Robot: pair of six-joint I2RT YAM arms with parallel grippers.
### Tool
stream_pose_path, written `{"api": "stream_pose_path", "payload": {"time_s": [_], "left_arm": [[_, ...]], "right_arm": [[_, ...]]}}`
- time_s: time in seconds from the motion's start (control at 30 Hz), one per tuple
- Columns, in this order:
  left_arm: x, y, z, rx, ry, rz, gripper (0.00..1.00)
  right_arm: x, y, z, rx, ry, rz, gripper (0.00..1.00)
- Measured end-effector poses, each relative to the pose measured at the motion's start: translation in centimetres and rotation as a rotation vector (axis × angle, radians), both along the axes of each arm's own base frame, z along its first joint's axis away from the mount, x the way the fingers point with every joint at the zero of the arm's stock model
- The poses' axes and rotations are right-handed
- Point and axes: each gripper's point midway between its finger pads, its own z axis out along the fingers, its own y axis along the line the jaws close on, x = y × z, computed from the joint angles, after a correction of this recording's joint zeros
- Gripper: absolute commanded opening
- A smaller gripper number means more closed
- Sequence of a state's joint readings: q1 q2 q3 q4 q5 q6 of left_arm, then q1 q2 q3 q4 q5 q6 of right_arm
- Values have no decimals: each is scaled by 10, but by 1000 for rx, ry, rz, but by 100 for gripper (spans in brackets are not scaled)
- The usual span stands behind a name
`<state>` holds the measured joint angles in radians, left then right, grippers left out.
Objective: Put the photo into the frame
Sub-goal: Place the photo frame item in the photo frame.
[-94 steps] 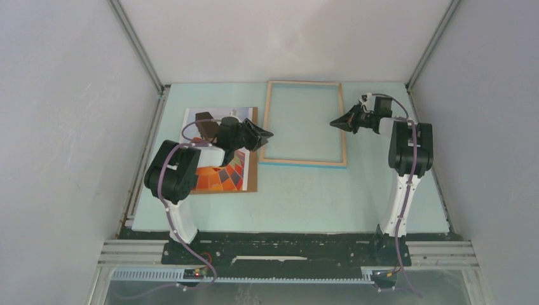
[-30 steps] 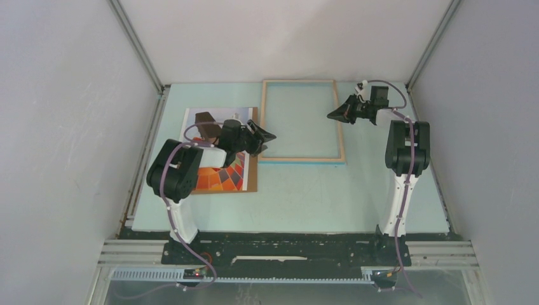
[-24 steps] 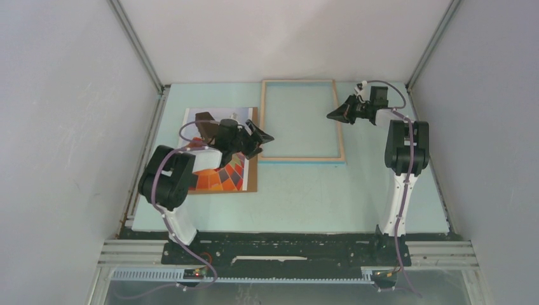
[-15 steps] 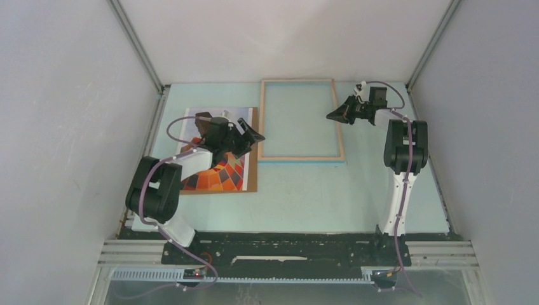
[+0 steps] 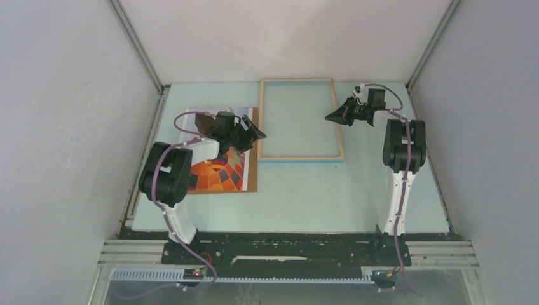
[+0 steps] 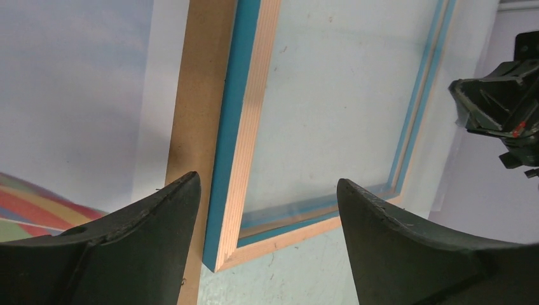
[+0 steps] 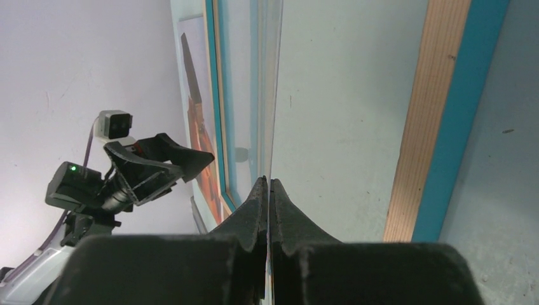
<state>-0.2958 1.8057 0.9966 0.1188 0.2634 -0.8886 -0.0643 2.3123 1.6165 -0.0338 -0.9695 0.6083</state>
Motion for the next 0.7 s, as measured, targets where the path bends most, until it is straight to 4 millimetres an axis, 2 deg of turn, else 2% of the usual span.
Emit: {"api": "stream_pose_path", "payload": {"time_s": [0.2,0.33,0.6,0.7], "left_arm": [[1,-2,-18,11,30,0,84],[3,-3,-16,5,18,1,84],[4,-4,-14,1,13,4,85],[5,-4,-8,-3,-1,4,85]], "right_arm": [[2,1,-1,32,19,-9,2],[3,2,-2,28,15,-8,4],[3,4,-8,-18,21,-15,17],[5,5,-7,-35,20,-16,25]]}}
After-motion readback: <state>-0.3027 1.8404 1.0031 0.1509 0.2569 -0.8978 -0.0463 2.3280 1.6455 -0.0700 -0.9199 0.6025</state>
